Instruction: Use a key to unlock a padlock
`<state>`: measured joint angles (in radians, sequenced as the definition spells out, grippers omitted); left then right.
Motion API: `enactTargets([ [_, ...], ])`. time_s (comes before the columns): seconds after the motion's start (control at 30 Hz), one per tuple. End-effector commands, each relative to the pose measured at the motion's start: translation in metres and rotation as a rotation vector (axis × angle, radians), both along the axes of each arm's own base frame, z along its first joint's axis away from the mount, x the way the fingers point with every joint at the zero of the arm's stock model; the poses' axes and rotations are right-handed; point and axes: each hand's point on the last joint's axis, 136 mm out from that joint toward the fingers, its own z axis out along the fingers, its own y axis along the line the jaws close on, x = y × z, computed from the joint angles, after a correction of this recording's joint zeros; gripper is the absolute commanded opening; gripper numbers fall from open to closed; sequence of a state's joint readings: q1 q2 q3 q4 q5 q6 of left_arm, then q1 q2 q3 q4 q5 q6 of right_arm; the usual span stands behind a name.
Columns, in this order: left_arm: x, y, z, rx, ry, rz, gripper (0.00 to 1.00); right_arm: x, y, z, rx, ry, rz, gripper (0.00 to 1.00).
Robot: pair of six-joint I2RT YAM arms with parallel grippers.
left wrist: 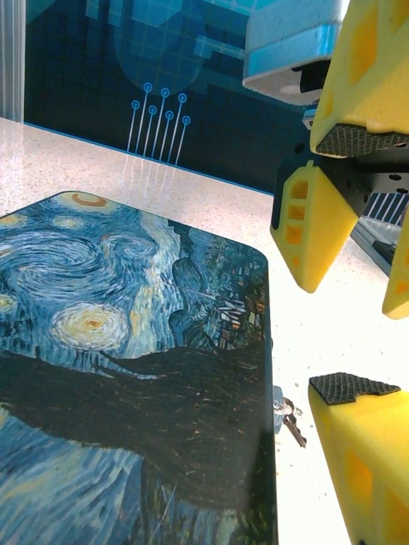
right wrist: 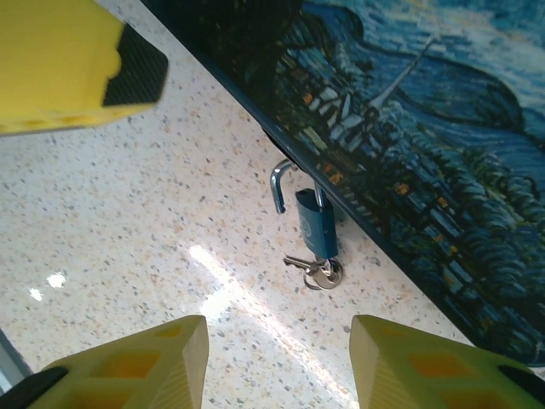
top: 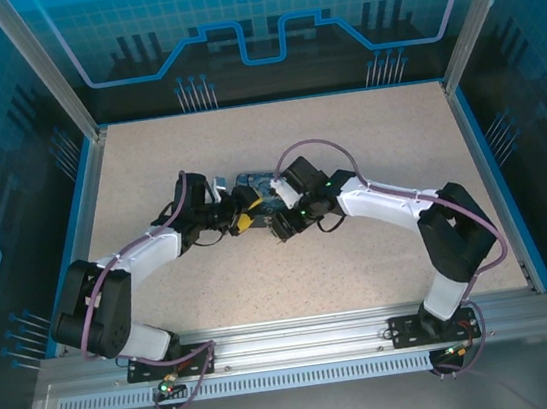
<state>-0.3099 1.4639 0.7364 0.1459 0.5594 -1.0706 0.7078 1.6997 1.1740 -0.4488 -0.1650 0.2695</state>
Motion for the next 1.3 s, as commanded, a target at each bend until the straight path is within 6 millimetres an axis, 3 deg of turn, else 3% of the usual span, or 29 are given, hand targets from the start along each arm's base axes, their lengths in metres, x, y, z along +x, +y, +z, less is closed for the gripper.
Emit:
enactTargets([
  [0.0,0.004,0.001,0.011,0.018,-0.037,0.005,0.71,-0.002,0.008,0.008,0.06,0.023,-0.012,0.5],
  [0.4,0.021,0.02,0.026,0.125,-0.142,0.027,0.78,0.012,0.026,-0.016,0.1,0.11,-0.079,0.51],
  [0.67,0.024,0.024,0.035,0.154,-0.172,0.037,0.9,0.059,0.017,-0.009,0.124,0.094,-0.189,0.52],
  [0.87,0.025,0.027,0.041,0.168,-0.189,0.048,0.98,0.092,0.02,0.015,0.196,0.069,-0.22,0.51],
  [1.07,0.024,0.03,0.041,0.189,-0.208,0.051,0.99,0.074,0.004,0.033,0.239,0.021,-0.236,0.51],
  [1.27,0.03,0.037,0.043,0.27,-0.238,0.046,0.99,0.049,-0.021,0.014,0.264,0.038,-0.341,0.52],
])
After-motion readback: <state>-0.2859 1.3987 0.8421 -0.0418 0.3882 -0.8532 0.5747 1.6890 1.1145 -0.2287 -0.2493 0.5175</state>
